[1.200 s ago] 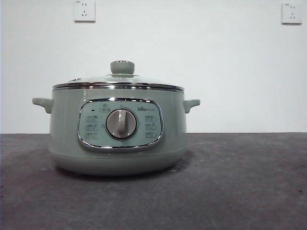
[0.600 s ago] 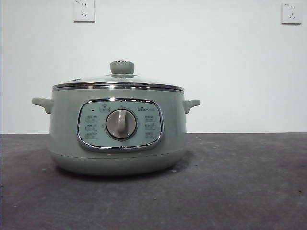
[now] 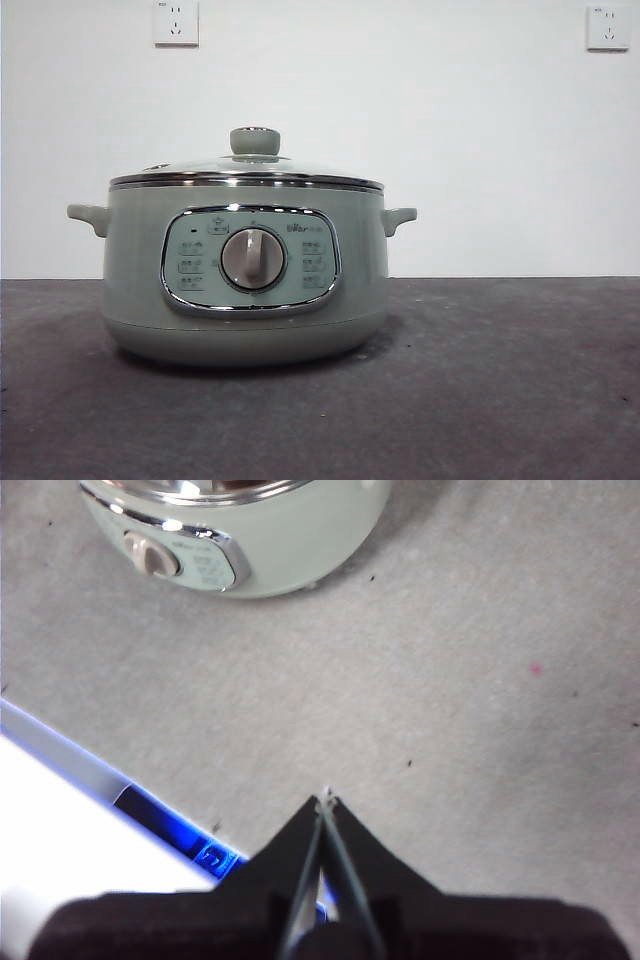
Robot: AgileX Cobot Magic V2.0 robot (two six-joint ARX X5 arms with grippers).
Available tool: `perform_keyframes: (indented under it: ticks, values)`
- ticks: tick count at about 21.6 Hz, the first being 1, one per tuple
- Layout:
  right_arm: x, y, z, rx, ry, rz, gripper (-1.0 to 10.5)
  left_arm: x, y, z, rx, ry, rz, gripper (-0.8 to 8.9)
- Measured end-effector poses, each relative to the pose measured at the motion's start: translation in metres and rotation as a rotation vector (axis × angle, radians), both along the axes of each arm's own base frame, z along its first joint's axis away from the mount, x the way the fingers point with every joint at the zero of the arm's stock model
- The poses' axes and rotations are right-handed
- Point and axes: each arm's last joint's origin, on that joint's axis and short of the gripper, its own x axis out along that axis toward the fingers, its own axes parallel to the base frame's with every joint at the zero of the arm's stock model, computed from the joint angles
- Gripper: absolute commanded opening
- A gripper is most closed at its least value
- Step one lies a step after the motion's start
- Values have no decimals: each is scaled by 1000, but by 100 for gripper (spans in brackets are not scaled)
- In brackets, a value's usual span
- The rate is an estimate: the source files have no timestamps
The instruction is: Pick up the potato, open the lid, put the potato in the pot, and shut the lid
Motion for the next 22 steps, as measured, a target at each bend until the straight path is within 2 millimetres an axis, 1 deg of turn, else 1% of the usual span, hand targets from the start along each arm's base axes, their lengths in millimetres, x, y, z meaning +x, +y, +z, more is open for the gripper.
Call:
perform_keyframes:
  ticks: [2,4,6,7,8,10,11,12,13,15,17,19,22]
  values:
    - [0,-10,2,16,-33,-61,2,0,0,-1,1,11,0,-2]
    - [1,-25,-2,63,-130,-137,2,1,0,-1,2,19,0,-2]
    - [3,-42,-19,124,-305,-232,2,1,0,-2,2,19,0,-2]
    - [3,-50,-31,154,-390,-288,2,1,0,-2,2,19,0,-2]
    - [3,-59,-48,186,-495,-360,2,1,0,-2,2,19,0,-2]
    - [1,-74,-86,224,-660,-471,2,1,0,-2,2,19,0,-2]
    - [-1,-78,-104,235,-719,-510,2,1,0,-2,2,19,0,-2]
    - [-2,-82,-127,239,-764,-543,2,1,0,-2,2,19,0,-2]
    - [-3,-85,-147,231,-770,-564,2,1,0,-2,2,19,0,-2]
    - [-4,-87,-175,206,-745,-591,2,1,0,-2,2,19,0,-2]
    - [-6,-89,-193,189,-715,-604,2,1,0,-2,2,19,0,-2]
    - [-7,-89,-200,191,-722,-605,2,1,0,-2,2,19,0,-2]
    - [-9,-89,-203,203,-754,-603,2,1,0,-2,2,19,0,-2]
